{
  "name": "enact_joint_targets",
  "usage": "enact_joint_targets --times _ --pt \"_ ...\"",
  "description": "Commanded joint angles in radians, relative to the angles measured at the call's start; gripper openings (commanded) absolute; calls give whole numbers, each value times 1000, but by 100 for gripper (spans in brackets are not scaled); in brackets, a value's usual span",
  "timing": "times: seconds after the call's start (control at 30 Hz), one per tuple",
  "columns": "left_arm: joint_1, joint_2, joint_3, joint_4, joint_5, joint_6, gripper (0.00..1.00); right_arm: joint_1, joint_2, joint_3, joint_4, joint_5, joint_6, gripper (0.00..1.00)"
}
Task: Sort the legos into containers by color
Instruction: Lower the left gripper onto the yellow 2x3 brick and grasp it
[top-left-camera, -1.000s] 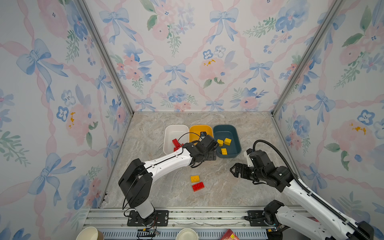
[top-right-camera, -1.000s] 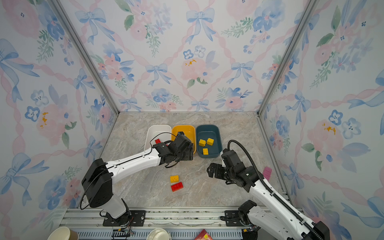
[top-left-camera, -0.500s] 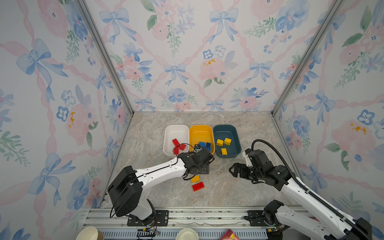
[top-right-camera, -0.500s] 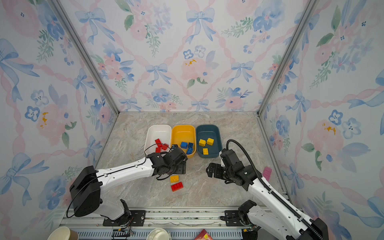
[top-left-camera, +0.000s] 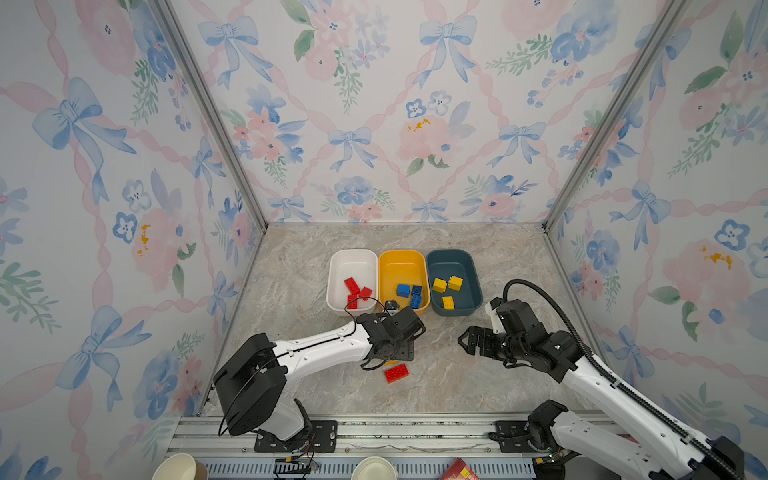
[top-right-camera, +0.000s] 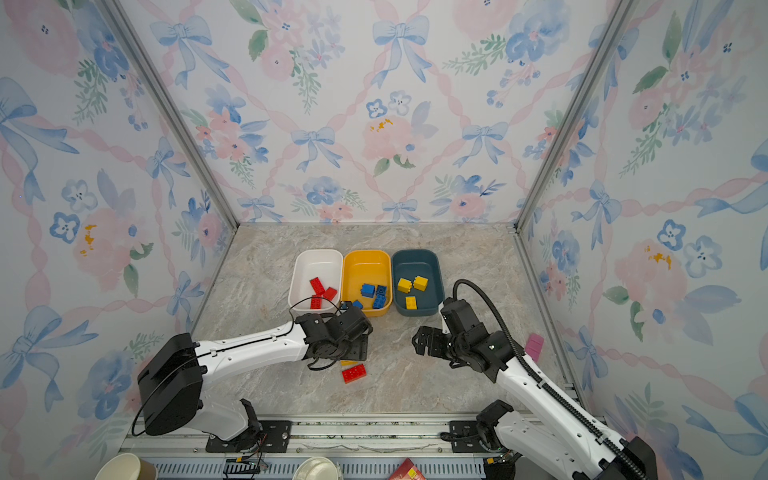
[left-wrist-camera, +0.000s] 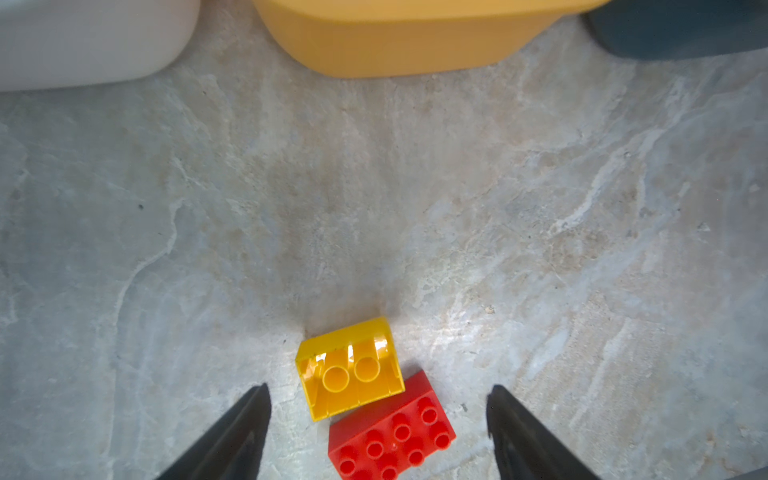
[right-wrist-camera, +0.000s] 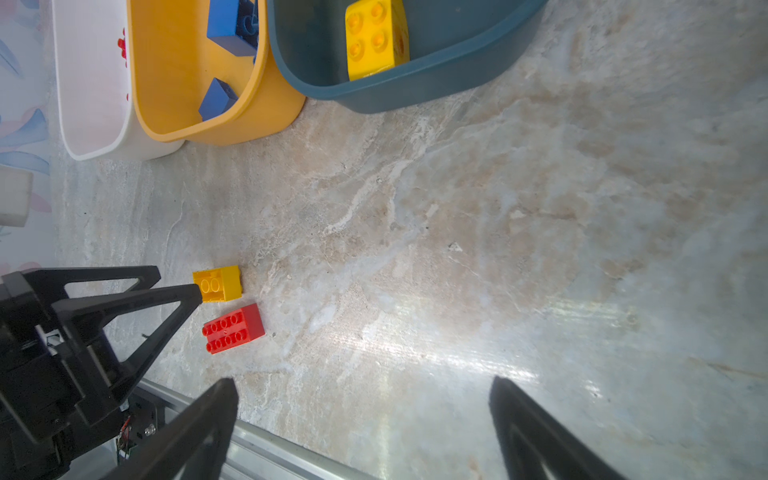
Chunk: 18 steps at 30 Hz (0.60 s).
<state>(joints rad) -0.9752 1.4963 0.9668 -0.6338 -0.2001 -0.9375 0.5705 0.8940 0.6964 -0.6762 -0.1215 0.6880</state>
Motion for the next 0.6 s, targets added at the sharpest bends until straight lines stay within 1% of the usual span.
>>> enact_joint_targets --times 0.0,0.3,0.57 --pt "-3 26 -15 -21 3 -19 84 2 -12 -21 9 -8 -12 97" --pt "-4 67 -32 -18 -3 -42 84 5 -15 -35 20 -10 -6 97" --pt "-3 117 -28 3 -17 -54 80 5 -13 -41 28 -13 -7 97"
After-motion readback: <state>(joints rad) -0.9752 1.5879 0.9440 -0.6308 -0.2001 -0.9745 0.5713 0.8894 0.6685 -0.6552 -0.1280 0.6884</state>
